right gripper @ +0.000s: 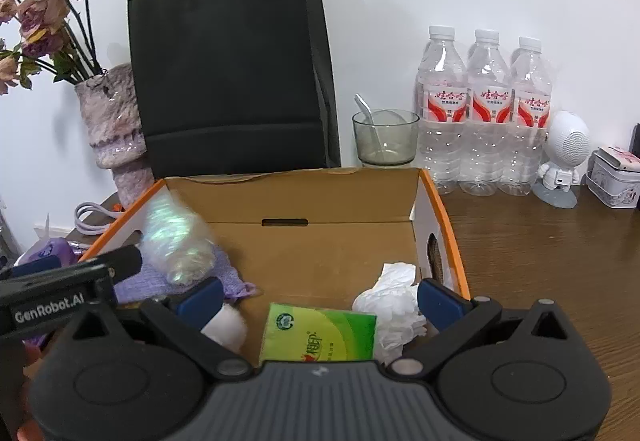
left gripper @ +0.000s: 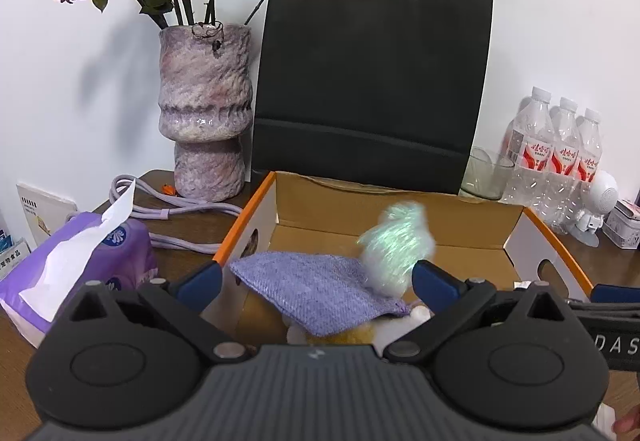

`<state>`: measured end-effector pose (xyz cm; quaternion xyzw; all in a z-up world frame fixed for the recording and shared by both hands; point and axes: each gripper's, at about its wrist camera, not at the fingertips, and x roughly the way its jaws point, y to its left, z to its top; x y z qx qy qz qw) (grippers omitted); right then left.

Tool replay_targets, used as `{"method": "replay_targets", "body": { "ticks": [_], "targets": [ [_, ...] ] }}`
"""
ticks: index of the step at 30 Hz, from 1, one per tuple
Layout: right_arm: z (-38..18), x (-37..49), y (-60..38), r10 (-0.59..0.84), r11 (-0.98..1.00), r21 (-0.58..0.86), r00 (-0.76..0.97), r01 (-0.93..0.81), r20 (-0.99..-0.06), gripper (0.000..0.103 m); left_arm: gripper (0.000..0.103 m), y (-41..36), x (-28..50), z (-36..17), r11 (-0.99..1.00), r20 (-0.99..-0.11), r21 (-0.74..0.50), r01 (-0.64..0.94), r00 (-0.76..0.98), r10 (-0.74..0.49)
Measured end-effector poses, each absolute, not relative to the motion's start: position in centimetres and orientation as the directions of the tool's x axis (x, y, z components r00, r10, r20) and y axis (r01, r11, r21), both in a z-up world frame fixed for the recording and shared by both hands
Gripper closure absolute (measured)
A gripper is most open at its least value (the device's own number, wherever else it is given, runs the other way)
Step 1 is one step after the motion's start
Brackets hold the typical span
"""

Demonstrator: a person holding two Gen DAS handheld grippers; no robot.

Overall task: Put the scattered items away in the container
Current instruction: 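Carry green pack and glittery bag into the box and release both, then grasp the black cable with the right tool while the left reaches a small packet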

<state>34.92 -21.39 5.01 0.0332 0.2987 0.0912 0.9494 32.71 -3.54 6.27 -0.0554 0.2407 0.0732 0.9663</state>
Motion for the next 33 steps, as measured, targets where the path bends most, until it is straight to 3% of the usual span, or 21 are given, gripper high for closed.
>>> {"method": "replay_targets", "body": {
  "ticks": [20,33],
  "targets": [
    [5.5,34.6,-21.7,0.198,0.98,0.136,0.804,-0.146,-0.561,0.0,0.0,-3.0,31.4,7.0,0.984,-0.457,-0.091,-0.156,0.884,0.098],
    [6.3,29.0,-21.6,0.196,0.98,0.084,0.823,-0.179,-0.533,0.0,0.0,-0.8,24.3,7.0,0.988,-0.465,-0.118,-0.095,0.885,0.03]
  ]
}}
